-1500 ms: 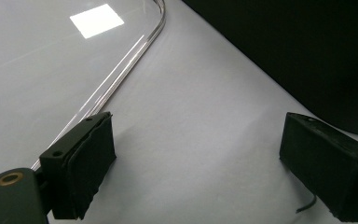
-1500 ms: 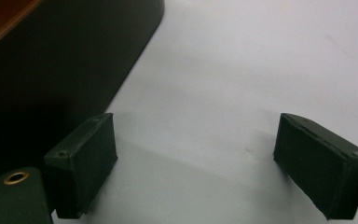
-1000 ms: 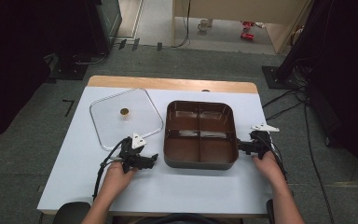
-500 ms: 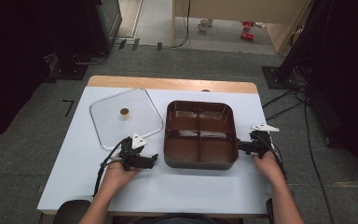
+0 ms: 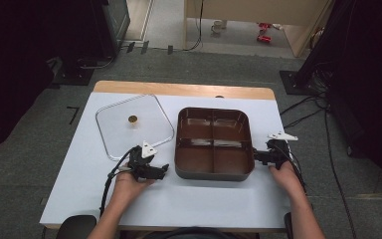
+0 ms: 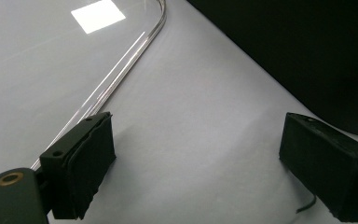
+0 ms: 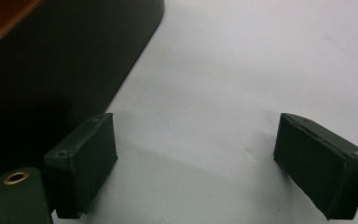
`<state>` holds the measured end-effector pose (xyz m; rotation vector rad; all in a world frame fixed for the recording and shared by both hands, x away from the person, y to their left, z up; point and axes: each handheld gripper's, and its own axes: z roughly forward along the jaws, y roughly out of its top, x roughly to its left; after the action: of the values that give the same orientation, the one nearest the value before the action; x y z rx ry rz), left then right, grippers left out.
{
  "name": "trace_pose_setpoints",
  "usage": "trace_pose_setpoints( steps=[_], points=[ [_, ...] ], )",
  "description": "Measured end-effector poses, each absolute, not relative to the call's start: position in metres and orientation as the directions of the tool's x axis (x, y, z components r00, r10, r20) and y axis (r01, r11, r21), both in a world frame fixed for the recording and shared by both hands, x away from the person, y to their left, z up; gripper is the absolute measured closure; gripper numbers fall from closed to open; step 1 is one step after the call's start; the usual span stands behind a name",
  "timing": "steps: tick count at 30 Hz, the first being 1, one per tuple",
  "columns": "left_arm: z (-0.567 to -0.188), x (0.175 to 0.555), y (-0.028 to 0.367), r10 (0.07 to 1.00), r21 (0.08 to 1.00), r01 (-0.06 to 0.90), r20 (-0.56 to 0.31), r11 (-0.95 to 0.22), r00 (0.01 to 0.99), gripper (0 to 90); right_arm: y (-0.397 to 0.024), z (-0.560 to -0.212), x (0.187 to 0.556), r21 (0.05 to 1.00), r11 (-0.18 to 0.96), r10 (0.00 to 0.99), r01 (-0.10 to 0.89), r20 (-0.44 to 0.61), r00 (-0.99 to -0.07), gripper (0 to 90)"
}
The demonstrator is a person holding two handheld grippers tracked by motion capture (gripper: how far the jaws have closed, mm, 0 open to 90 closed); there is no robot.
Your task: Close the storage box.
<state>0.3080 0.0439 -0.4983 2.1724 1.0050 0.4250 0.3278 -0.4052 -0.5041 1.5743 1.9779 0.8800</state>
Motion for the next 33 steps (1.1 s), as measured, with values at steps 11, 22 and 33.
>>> trace_pose_setpoints(
  steps=[11, 22, 33],
  points=[
    [-0.491, 0.309, 0.039, 0.726, 0.678, 0.528, 0.012, -0.511, 0.687, 22.5, -0.405, -0.504, 0.328, 0.724, 0.140, 0.971, 0.676, 0.035, -0.238, 12.5],
    [-0.474, 0.310, 0.041, 0.689, 0.661, 0.580, -0.129, -0.477, 0.713, 25.6, -0.405, -0.504, 0.328, 0.724, 0.141, 0.971, 0.676, 0.034, -0.238, 12.5],
    [-0.462, 0.313, 0.045, 0.699, 0.688, 0.559, -0.105, -0.462, 0.707, 26.2, -0.405, -0.504, 0.328, 0.724, 0.141, 0.971, 0.675, 0.033, -0.238, 12.5]
  ],
)
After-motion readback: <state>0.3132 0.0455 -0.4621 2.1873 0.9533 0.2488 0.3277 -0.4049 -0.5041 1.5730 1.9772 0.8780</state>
